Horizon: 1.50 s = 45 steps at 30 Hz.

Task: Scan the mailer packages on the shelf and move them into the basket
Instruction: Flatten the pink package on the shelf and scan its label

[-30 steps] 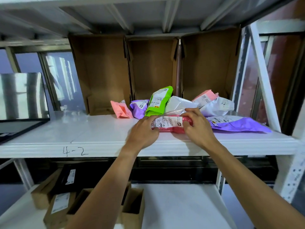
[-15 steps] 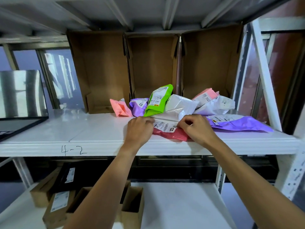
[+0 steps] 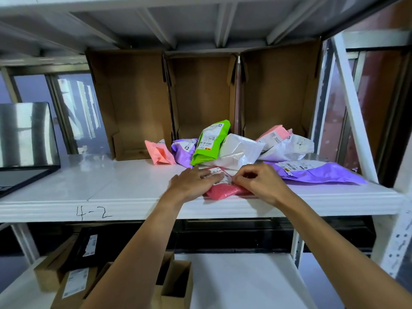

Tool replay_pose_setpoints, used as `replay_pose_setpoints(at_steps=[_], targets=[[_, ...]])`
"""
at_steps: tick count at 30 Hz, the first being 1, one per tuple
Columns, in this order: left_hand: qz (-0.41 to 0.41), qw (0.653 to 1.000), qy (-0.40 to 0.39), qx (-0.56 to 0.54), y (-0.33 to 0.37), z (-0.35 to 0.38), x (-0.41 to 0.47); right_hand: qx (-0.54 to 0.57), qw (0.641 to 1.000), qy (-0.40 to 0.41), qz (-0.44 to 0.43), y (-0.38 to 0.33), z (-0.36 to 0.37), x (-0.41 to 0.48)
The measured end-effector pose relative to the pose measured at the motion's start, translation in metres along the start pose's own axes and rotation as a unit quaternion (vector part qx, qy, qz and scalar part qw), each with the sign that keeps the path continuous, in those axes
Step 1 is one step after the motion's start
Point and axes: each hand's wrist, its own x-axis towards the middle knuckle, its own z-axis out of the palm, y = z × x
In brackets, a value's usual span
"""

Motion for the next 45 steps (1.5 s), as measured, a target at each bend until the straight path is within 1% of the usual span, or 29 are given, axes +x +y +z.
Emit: replay_pose_setpoints(at_steps=[2,4,7,10,12,16,20,23,26,30,34,39,41,43,45], targets=[[0.009,1.0,-0.007,0.001,0.0,-0.001,0.0,0.019,1.0,-0.007,0.014,0.0,-0.001,0.001],[0.021,1.0,-0.004,0.009,-0.003,0.001,0.0,0.014,1.0,-0.009,0.019,0.003,0.0,0.003],[0.044,0.998,0.034,-0.01,-0.007,0.007,0.001,-0.035,0.999,-0.017,0.001,0.006,0.002,0.006],[0.057,0.995,0.08,-0.026,-0.01,0.012,0.002,-0.041,0.997,-0.06,-0.007,0.006,0.003,0.009],[0.066,0.993,0.097,-0.022,-0.01,0.012,0.003,-0.074,0.994,-0.085,-0.002,0.004,0.004,0.01],[0.055,0.996,0.052,-0.046,-0.007,0.008,0.001,-0.151,0.979,-0.138,0.009,-0.002,0.005,0.01],[0.054,0.998,0.007,-0.037,-0.007,0.005,-0.001,-0.199,0.963,-0.183,0.015,-0.005,0.006,0.008],[0.059,0.998,0.006,0.024,-0.003,0.004,-0.004,-0.233,0.949,-0.214,0.013,-0.008,0.008,0.008],[0.074,0.993,-0.01,0.088,0.002,0.003,-0.007,-0.247,0.942,-0.226,0.015,-0.007,0.01,0.009],[0.08,0.989,-0.047,0.112,0.003,0.001,-0.003,-0.264,0.934,-0.241,0.012,-0.004,0.014,0.011],[0.07,0.984,-0.092,0.139,0.0,0.003,0.009,-0.286,0.926,-0.245,0.009,-0.006,0.017,0.01],[0.08,0.987,-0.071,0.122,0.002,0.004,0.008,-0.327,0.91,-0.254,0.01,-0.006,0.025,0.012],[0.077,0.993,-0.034,0.081,0.003,0.004,0.004,-0.337,0.907,-0.253,0.016,-0.008,0.029,0.011],[0.078,0.997,0.004,0.022,0.002,0.004,0.003,-0.339,0.912,-0.228,0.024,-0.014,0.035,0.006],[0.078,0.996,0.012,-0.037,0.0,0.002,0.0,-0.357,0.913,-0.195,0.035,-0.023,0.042,-0.002]])
